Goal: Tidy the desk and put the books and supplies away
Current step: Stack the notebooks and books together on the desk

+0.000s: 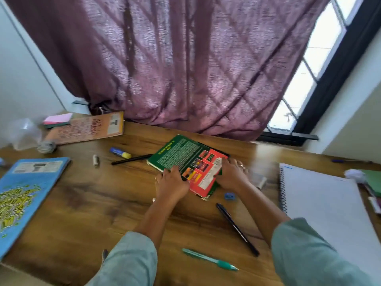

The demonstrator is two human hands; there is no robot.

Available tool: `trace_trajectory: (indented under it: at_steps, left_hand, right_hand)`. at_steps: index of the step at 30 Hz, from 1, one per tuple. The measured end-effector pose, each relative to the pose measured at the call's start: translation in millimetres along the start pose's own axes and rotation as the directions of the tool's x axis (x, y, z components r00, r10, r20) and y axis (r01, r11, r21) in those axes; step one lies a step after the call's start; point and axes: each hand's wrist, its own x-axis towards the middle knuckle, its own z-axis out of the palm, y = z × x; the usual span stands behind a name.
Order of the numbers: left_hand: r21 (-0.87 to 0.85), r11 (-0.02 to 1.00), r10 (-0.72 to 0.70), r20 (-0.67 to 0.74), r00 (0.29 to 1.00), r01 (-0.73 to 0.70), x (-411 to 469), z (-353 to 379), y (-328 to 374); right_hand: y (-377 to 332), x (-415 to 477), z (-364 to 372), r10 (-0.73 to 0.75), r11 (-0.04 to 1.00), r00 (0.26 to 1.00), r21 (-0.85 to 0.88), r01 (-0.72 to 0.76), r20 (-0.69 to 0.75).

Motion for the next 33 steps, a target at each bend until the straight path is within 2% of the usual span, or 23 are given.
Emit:
trace_trajectory:
  at_steps: [5, 8, 11, 16, 19, 22, 24, 27, 28, 33]
  left_hand:
    - [0.125, 0.988, -0.100, 0.094, 0.990, 0.088, 32.8, -14.1, -24.0]
    - [0.143, 0.988, -0.079, 0.142, 0.987, 0.058, 42.5, -10.1, -29.1]
    - [0.086, 0.995, -0.062, 0.097, 0.993, 0.054, 47.9, -18.9, -39.7]
    - [-0.004, 0.997, -0.083, -0.041, 0.996, 0.083, 58.9, -52.2, -91.6]
    - [0.033, 0.988, -0.139, -0.195, 0.971, 0.148, 59.0, -84.0, -131.9]
    - [0.075, 0.954, -0.247, -0.349, 0.904, 0.290, 50.5, -123.2, -188.7]
    - [0.018, 0.906, -0.384, -0.381, 0.841, 0.422, 39.1, -150.6, -235.8]
    - [-0.124, 0.798, -0.581, -0.417, 0.699, 0.590, 13.6, -184.2, -306.7]
    - [-0.163, 0.754, -0.638, -0.414, 0.649, 0.637, 2.4, -193.2, -328.8]
    - [-0.221, 0.613, -0.780, -0.325, 0.536, 0.758, -22.3, -207.3, -399.8]
  right_hand:
    - [-12.6, 45.6, 0.8, 0.116, 0.990, 0.992, -0.081, -0.112, 0.045]
    - [-15.7, 55.6, -1.1, 0.141, 0.981, 0.990, -0.128, -0.144, -0.031]
    - [-38.8, 55.6, 4.1, 0.012, 0.986, 0.994, -0.166, -0.030, -0.109]
    - [-128.7, 55.0, 32.9, -0.189, 0.967, 0.982, -0.177, 0.185, -0.003]
    - [-196.8, 49.5, 55.4, -0.335, 0.931, 0.941, -0.138, 0.339, 0.052]
    - [-266.5, 35.7, 79.8, -0.473, 0.865, 0.875, -0.134, 0.483, 0.098]
    - [-312.6, 21.2, 99.4, -0.554, 0.809, 0.822, -0.148, 0.569, 0.131]
    - [-374.3, -8.0, 133.4, -0.652, 0.726, 0.724, -0.092, 0.682, 0.224]
    - [-393.1, -18.4, 146.6, -0.670, 0.703, 0.694, -0.074, 0.708, 0.263]
    - [-422.4, -45.8, 187.2, -0.653, 0.671, 0.633, -0.070, 0.738, 0.416]
